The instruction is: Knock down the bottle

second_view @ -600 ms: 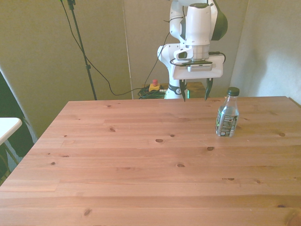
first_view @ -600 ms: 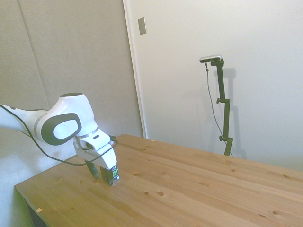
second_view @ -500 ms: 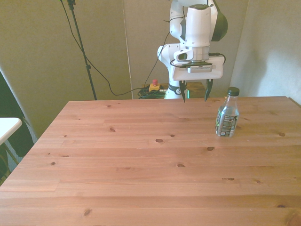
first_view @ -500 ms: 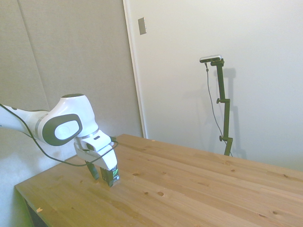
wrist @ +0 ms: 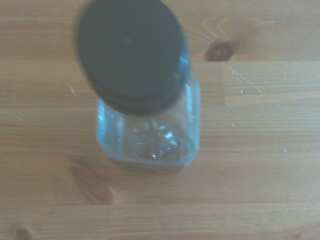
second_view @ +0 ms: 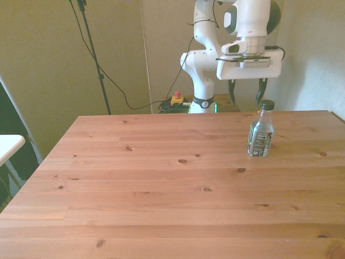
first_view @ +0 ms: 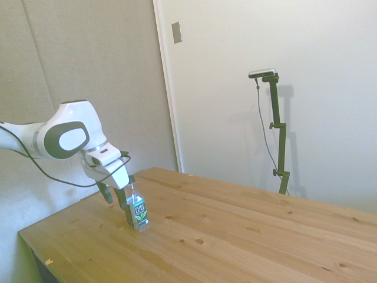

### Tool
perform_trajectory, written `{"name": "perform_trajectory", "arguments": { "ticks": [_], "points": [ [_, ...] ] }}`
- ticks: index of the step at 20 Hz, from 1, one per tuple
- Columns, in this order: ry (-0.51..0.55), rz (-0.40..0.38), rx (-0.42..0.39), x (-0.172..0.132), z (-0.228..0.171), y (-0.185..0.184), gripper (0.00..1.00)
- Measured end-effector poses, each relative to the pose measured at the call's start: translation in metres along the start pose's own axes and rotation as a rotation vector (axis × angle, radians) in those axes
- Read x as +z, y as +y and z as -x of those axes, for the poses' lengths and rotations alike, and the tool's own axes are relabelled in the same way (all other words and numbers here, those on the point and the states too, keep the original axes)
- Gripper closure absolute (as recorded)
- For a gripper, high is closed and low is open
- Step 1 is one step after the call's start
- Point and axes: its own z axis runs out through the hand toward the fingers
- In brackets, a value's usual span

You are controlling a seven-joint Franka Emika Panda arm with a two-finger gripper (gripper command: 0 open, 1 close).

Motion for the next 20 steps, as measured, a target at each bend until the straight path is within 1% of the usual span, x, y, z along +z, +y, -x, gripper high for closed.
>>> {"name": "perform_trajectory", "arguments": {
  "ticks": [3, 6, 20],
  "points": [
    [0.001, 0.011, 0.018, -0.016, 0.009, -0.018, 1.00],
    [0.012, 0.032, 0.037, -0.021, 0.013, -0.026, 1.00],
    [0.039, 0.075, 0.101, -0.005, -0.008, -0.053, 1.00]
  ]
}}
